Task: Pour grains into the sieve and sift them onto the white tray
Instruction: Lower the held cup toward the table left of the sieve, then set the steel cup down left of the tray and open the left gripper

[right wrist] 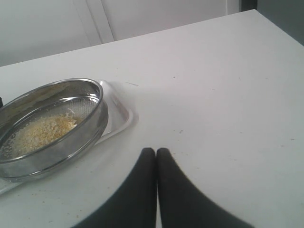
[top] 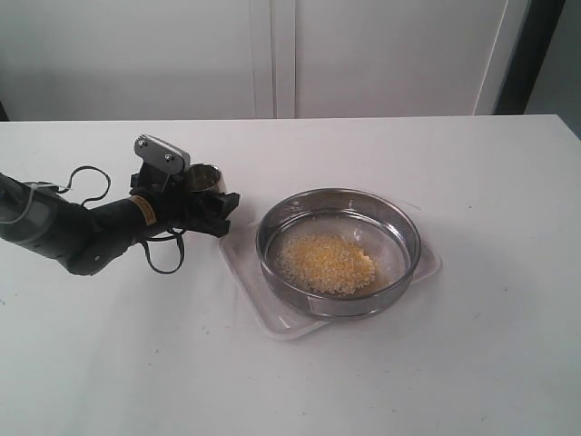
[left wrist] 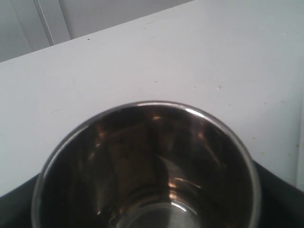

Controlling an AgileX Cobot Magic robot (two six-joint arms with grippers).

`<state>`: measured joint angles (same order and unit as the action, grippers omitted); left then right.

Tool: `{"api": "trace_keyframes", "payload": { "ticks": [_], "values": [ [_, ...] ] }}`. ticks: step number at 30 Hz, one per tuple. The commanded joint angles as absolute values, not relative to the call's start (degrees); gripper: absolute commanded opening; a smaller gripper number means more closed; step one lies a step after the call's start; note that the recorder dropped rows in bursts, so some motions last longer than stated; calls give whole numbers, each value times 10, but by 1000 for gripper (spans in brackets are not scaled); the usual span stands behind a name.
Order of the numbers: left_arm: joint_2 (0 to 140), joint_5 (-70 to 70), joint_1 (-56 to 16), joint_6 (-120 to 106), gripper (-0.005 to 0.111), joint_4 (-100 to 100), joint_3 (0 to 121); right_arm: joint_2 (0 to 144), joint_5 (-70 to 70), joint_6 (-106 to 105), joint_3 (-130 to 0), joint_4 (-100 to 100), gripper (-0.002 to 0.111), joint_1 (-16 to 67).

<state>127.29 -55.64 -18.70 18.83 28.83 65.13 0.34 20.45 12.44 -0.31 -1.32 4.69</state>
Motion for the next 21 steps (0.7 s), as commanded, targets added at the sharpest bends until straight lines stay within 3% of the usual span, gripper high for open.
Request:
{"api": "trace_keyframes", "payload": {
  "ticks": [1,6,21],
  "values": [
    [1275,-556,-191,194,83,295,654,0,196,127,0,-15,0,46],
    [1275,-556,-191,191,106,295,654,0,196,127,0,-15,0,46],
    [1259,-553,-190,183,105,292,654,0,196,127,0,-15,0,46]
  ]
}}
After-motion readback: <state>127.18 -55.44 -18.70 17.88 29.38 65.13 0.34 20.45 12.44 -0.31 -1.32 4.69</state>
